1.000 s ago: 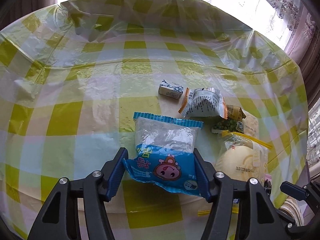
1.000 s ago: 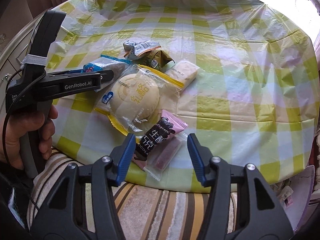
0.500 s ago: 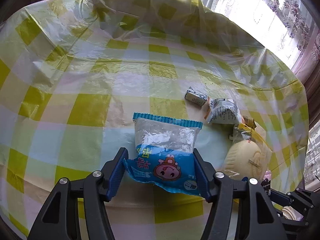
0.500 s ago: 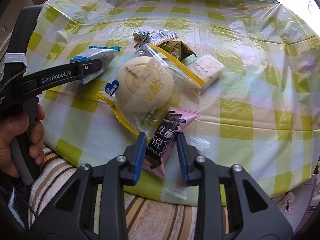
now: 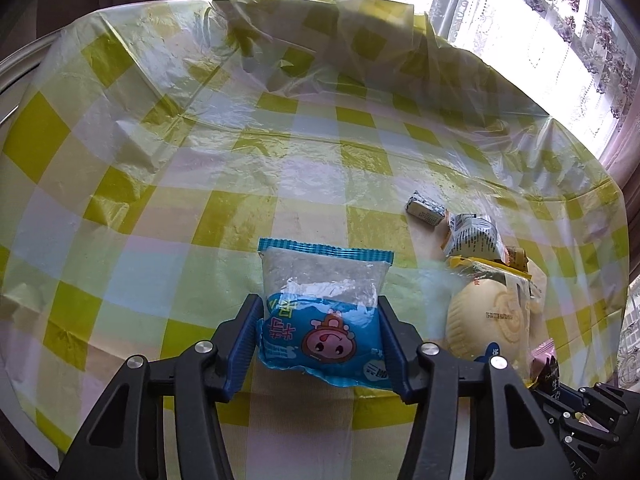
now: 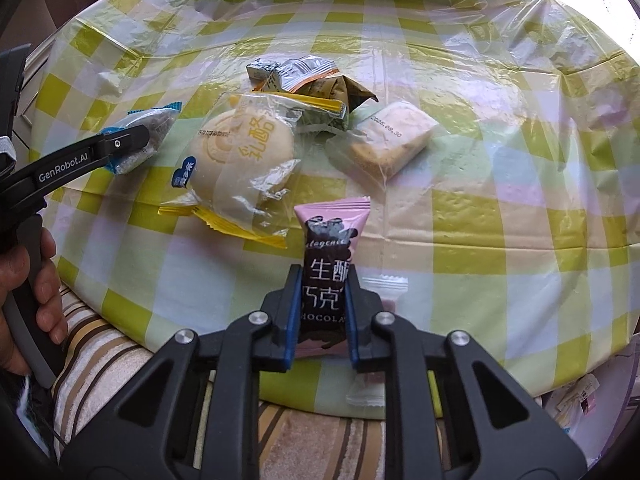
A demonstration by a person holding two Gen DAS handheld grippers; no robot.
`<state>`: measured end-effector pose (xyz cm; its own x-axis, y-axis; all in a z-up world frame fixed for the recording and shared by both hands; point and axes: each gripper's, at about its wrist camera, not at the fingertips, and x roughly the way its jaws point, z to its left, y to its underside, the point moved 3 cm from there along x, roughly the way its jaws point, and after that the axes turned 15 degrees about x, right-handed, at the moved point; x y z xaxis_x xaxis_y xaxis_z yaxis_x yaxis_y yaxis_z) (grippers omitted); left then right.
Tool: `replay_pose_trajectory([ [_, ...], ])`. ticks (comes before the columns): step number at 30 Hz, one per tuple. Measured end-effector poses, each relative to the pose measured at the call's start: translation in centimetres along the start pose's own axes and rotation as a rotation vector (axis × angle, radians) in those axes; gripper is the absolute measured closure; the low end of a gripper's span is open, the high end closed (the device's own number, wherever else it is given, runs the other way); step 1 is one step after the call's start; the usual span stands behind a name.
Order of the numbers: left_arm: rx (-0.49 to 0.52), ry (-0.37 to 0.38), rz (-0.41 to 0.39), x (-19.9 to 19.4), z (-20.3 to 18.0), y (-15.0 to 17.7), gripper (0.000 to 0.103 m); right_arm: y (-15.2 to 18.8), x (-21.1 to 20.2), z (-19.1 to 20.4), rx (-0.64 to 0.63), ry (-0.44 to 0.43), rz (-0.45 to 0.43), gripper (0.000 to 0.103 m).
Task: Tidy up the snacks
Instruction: 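Carry the blue candy bag and pink chocolate bar with both tools over the box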
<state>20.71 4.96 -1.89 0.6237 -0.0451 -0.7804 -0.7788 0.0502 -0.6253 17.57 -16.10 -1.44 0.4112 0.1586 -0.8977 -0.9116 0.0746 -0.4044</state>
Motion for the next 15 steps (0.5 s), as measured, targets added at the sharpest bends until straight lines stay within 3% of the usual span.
replay_pose_trajectory([
  [15,0.012,-0.037,-0.036,-3.4,-0.7,0.3,0.049,-0.7,-2.2,-0.9,0.042,-0.041,-0.060,0.081],
])
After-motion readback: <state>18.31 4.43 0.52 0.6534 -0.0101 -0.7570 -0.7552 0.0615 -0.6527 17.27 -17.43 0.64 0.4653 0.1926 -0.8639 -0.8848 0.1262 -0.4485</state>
